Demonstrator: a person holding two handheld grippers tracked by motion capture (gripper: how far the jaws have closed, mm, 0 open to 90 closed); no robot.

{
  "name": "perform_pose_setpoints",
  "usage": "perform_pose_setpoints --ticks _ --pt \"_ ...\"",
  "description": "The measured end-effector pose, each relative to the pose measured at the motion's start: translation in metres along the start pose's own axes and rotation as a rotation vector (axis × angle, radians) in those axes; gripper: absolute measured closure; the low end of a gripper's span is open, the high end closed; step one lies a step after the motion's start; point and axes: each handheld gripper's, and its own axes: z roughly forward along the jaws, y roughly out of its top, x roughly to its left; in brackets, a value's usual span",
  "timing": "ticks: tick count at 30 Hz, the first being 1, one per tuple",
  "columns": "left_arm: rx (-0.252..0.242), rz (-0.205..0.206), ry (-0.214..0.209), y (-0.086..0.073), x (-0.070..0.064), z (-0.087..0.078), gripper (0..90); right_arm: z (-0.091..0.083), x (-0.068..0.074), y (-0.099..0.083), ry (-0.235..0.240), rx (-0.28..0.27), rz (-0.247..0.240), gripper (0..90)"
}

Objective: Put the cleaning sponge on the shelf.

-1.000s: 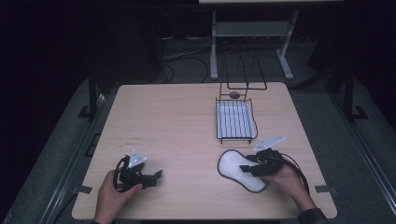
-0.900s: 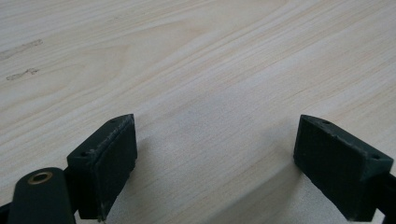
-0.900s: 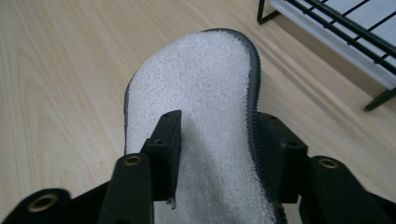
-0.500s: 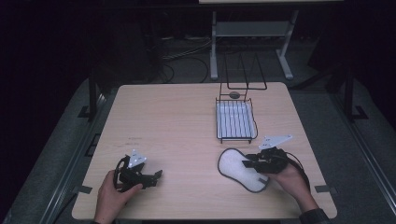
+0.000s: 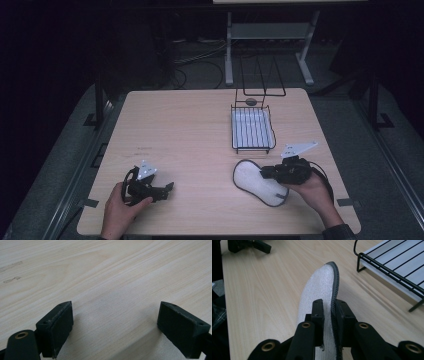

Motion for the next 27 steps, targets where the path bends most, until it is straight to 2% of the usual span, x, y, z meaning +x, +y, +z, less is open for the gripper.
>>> perform_pose_setpoints --ticks 3,5,14,27 --pt "0.0 0.0 0.0 0.0 0.0 0.0 12.7 -0.001 0.0 0.001 0.022 -0.004 0.007 80.3" --pt "0.0 0.0 0.0 0.0 0.0 0.0 12.6 -0.003 0.001 0.001 0.019 -0.01 0.003 81.1" --pt "0.0 0.0 0.0 0.0 0.0 0.0 12.6 -0.011 0.005 0.002 -0.021 -0.047 -0.008 84.2" --pt "0.0 0.0 0.0 0.0 0.0 0.0 12.6 -0.022 0.007 0.004 -0.053 -0.085 -0.009 84.5"
